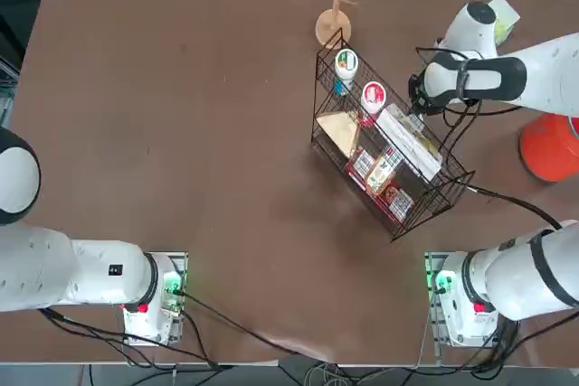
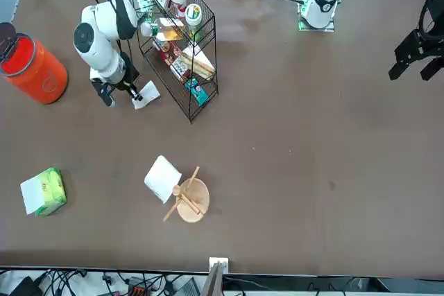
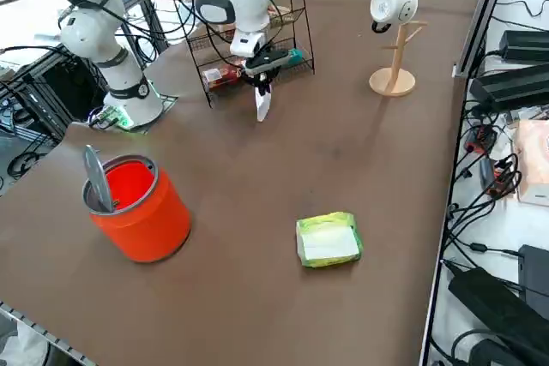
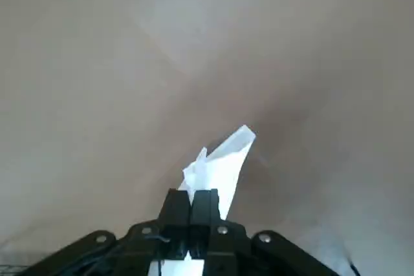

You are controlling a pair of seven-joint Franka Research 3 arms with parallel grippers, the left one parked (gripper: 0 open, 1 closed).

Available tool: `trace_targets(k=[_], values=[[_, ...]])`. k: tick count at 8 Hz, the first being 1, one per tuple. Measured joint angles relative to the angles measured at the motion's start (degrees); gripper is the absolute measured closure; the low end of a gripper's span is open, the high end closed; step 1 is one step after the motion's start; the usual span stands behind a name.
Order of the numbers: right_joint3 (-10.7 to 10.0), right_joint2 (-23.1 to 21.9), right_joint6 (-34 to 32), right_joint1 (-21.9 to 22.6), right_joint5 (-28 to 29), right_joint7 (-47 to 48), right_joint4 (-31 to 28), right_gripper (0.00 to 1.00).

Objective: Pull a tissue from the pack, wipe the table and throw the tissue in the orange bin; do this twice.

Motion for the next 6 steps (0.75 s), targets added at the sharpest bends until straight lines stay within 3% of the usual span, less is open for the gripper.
trace_targets(k=[6], values=[[-0.63, 5.19, 2.18, -0.15, 0.00, 0.00, -0.93, 0.99]])
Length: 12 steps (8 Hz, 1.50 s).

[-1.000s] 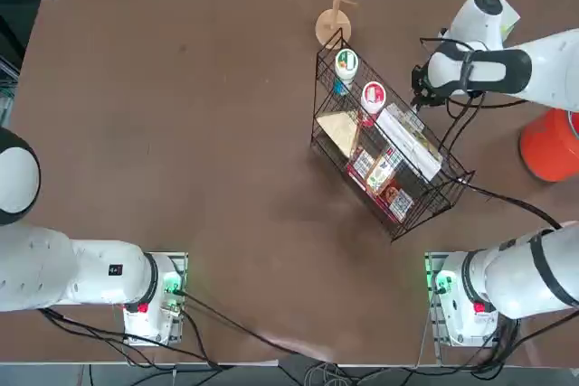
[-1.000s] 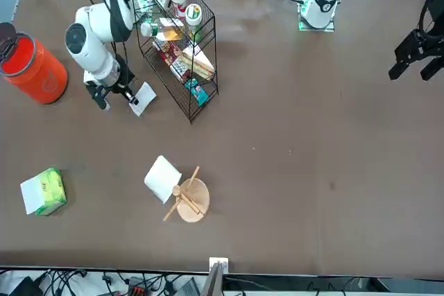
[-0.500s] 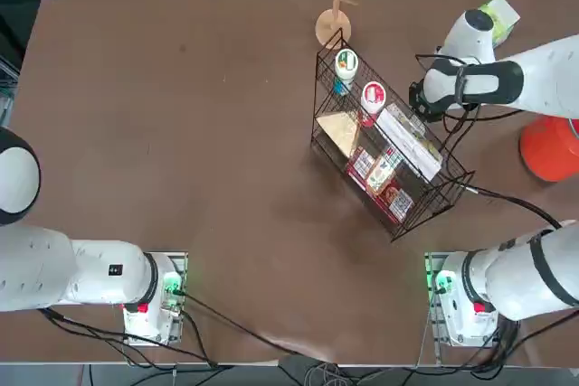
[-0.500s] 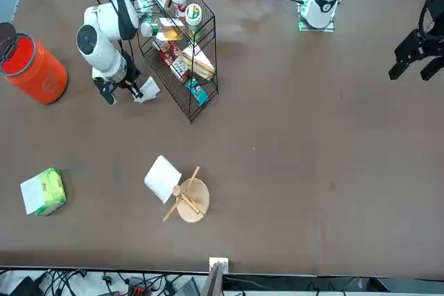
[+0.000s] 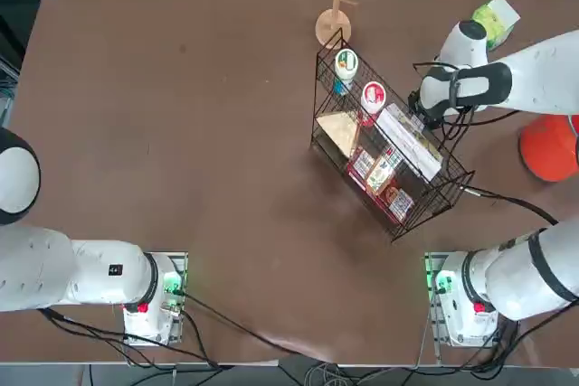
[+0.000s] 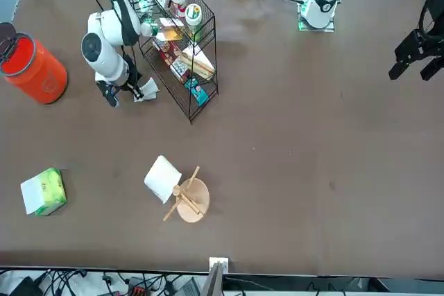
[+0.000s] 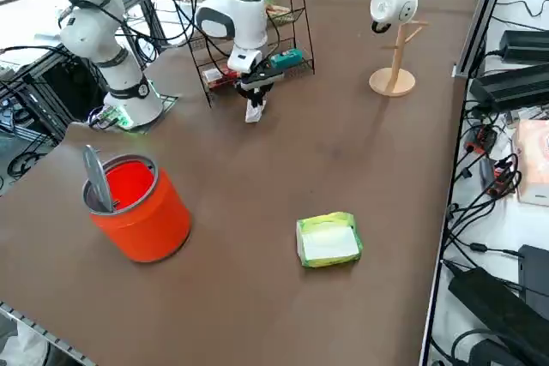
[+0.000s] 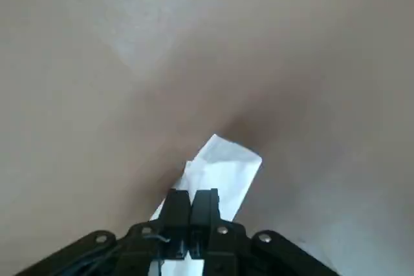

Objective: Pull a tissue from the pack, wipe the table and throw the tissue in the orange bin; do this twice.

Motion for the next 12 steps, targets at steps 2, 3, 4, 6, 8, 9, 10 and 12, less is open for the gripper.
trace_targets(k=[2, 3, 4, 6, 8, 9, 10, 12], values=[[-0.34, 1.49, 1.06, -0.29, -0.01, 0.00, 0.02, 0.99], [-0.38, 2.41, 2.84, -0.42, -0.01, 0.00, 0.04, 0.99], [-0.37, 3.59, 4.83, -0.42, -0.01, 0.00, 0.07, 0.99], [-0.32, 5.09, 6.43, -0.34, -0.01, 0.00, 0.32, 0.98], [-0.18, 5.12, 6.66, -0.21, -0.01, 0.01, 0.85, 0.98], [-0.11, 5.13, 6.72, -0.15, -0.01, 0.35, 1.27, 0.97], [-0.04, 5.13, 6.72, 0.21, -0.01, 1.24, 1.73, 0.98], [0.21, 5.12, 6.71, 1.98, -0.01, 4.11, 2.31, 0.98]])
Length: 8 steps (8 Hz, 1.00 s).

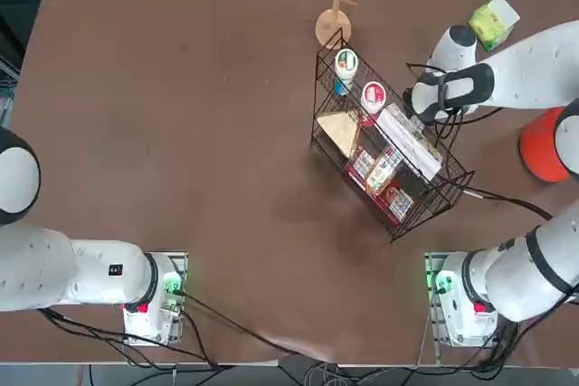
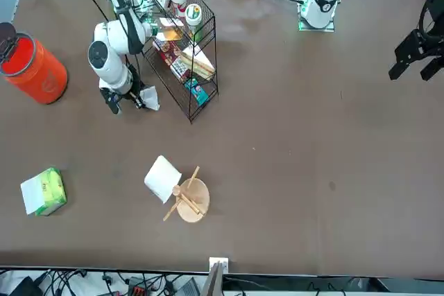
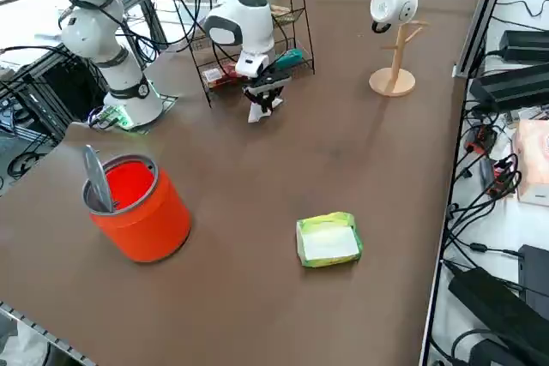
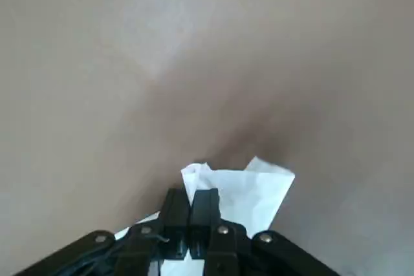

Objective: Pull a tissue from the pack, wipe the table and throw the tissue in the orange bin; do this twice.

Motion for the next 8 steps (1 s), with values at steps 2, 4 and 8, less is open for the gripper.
trace_targets(k=[2, 4, 8], values=[[-0.05, 0.02, 0.00, 0.12, 0.00, 0.25, 0.25, 0.97], [-0.06, 0.00, -0.12, 0.45, 0.00, 0.25, 0.36, 0.98], [-0.22, 0.23, -0.76, 0.49, 0.00, 0.25, 0.36, 0.98]])
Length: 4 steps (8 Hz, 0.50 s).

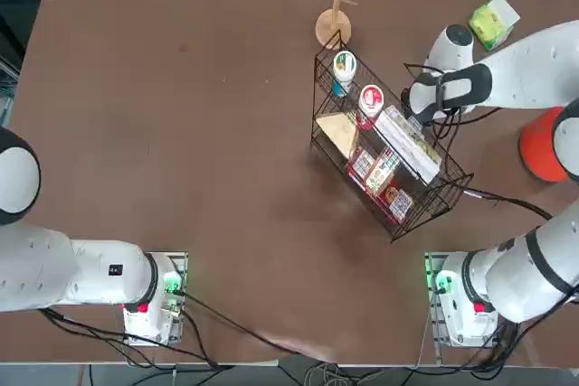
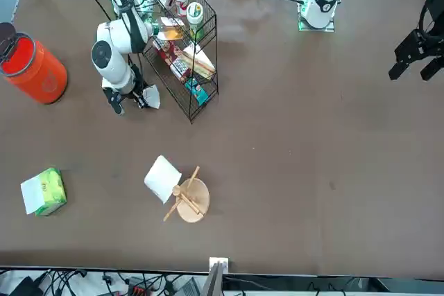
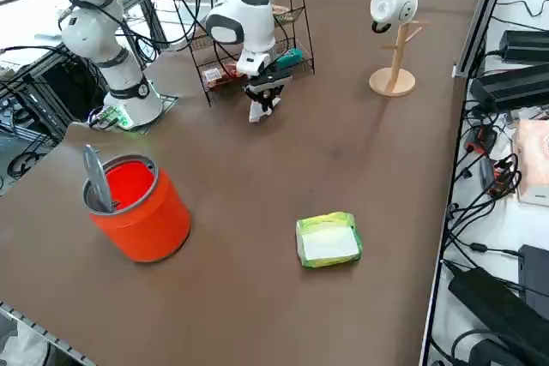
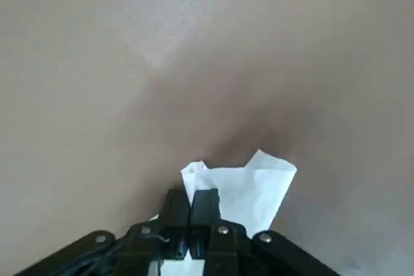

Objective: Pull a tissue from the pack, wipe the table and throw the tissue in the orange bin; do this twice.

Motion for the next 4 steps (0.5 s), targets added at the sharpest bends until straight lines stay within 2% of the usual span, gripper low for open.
trace_targets(k=[4], values=[[-0.23, 0.73, 0.28, -0.03, -0.08, -1.70, 1.35, 0.98]])
